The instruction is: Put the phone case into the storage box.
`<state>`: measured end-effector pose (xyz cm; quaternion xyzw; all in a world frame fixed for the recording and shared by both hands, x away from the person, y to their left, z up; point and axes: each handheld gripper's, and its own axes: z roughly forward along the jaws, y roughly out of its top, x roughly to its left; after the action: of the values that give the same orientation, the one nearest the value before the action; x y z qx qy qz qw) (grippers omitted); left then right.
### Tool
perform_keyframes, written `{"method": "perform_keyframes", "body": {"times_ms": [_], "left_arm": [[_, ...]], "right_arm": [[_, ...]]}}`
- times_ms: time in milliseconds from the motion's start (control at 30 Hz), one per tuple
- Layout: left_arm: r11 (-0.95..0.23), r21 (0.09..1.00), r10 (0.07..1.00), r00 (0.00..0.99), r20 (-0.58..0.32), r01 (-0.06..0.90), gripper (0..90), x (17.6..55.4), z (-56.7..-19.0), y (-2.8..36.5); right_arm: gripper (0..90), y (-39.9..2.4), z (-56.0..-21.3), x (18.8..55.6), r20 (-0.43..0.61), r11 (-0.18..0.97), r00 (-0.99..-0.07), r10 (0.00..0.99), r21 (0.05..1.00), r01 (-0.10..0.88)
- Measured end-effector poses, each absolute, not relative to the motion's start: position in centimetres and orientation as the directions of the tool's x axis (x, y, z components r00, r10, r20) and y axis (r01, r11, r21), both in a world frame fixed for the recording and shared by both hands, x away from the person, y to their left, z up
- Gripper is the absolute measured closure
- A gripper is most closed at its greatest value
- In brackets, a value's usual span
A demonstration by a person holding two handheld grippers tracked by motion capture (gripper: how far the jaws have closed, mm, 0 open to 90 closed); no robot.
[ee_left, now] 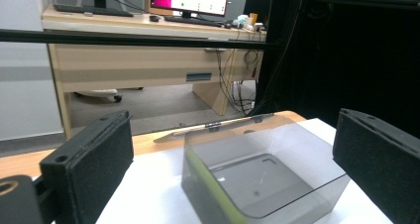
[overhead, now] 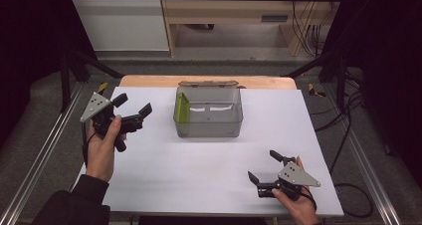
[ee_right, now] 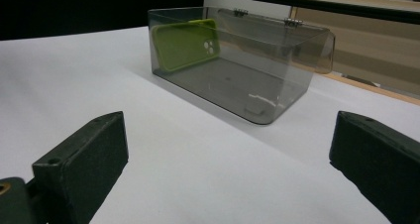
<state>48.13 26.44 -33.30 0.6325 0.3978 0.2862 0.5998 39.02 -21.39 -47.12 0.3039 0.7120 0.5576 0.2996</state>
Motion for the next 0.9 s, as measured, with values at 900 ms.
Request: {"method": "perform_keyframes", "body": {"times_ms": [900], "left_arm": [[0.03,0.989,0.855,0.508,-0.1,0.143,1.4,44.3,-35.1,30.9]], "right_arm": [[1.7,-21.3,-47.3,39.0,-0.106,0.213,-0.636,0.764,0.972,0.094]]}}
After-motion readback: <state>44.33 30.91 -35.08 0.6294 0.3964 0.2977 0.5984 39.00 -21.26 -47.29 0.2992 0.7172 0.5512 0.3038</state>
